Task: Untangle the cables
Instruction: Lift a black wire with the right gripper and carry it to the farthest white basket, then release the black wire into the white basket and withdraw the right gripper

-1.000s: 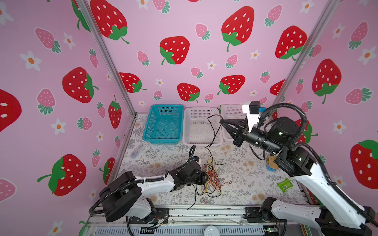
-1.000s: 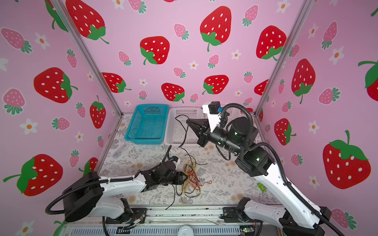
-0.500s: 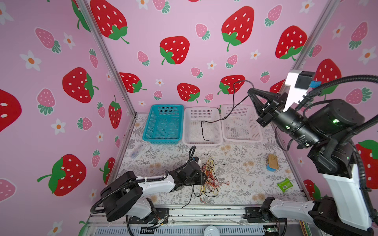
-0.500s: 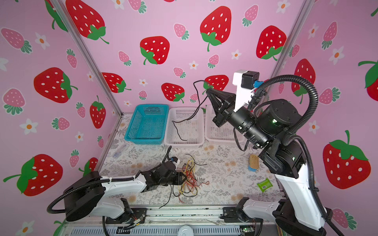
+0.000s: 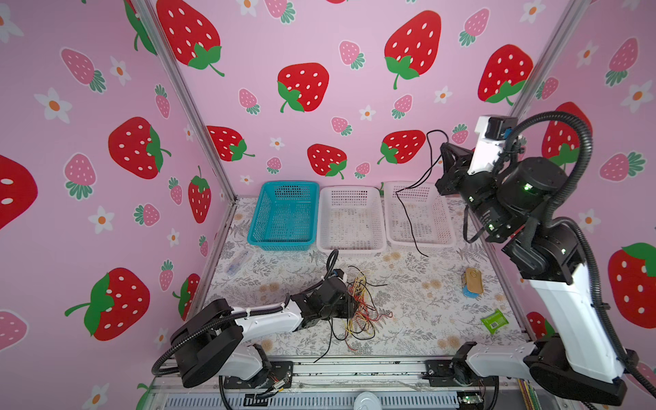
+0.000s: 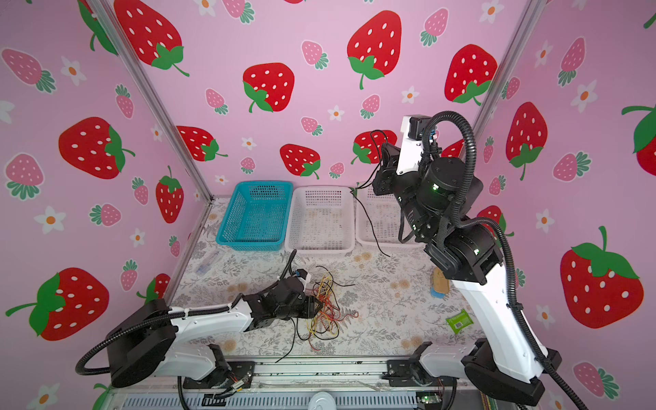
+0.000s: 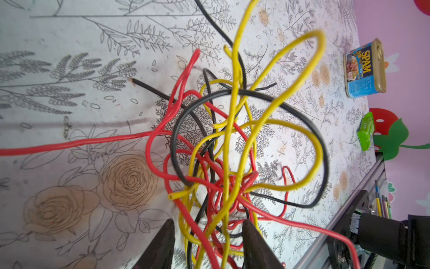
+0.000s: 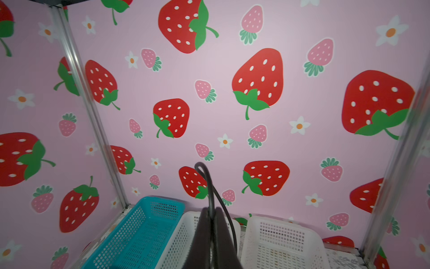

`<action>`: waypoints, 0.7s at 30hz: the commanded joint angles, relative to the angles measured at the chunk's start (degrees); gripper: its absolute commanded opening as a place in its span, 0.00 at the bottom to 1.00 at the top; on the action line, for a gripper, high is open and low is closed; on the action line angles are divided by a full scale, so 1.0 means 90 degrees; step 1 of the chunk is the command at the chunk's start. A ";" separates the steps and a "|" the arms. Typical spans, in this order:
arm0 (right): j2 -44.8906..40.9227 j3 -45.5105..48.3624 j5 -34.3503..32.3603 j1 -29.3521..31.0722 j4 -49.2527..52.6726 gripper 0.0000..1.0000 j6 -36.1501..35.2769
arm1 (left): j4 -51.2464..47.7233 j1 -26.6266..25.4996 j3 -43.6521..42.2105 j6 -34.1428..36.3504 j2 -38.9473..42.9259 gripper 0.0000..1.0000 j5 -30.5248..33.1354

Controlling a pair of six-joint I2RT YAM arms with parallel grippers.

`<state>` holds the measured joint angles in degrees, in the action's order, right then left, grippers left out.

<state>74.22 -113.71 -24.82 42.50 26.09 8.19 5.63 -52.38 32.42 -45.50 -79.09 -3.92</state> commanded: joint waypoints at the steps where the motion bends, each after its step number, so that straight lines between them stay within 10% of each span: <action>1: 0.0136 0.0066 0.0105 -0.0761 -0.0264 0.00 0.0121 | -0.0147 0.0026 0.0274 0.0036 0.0065 0.28 0.0114; 9: 0.1053 -0.0002 0.1007 -0.2357 -0.0303 0.00 0.0941 | -0.0202 0.0035 0.0343 0.0035 0.0156 0.27 0.0124; 21: 0.1185 0.2143 0.1129 -0.2829 -0.1927 0.00 0.1181 | -0.0205 0.0034 0.0302 -0.0043 0.0292 0.26 0.0182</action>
<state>86.89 -99.33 -15.51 18.06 15.22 17.10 4.29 -52.34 32.97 -45.32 -77.67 -3.44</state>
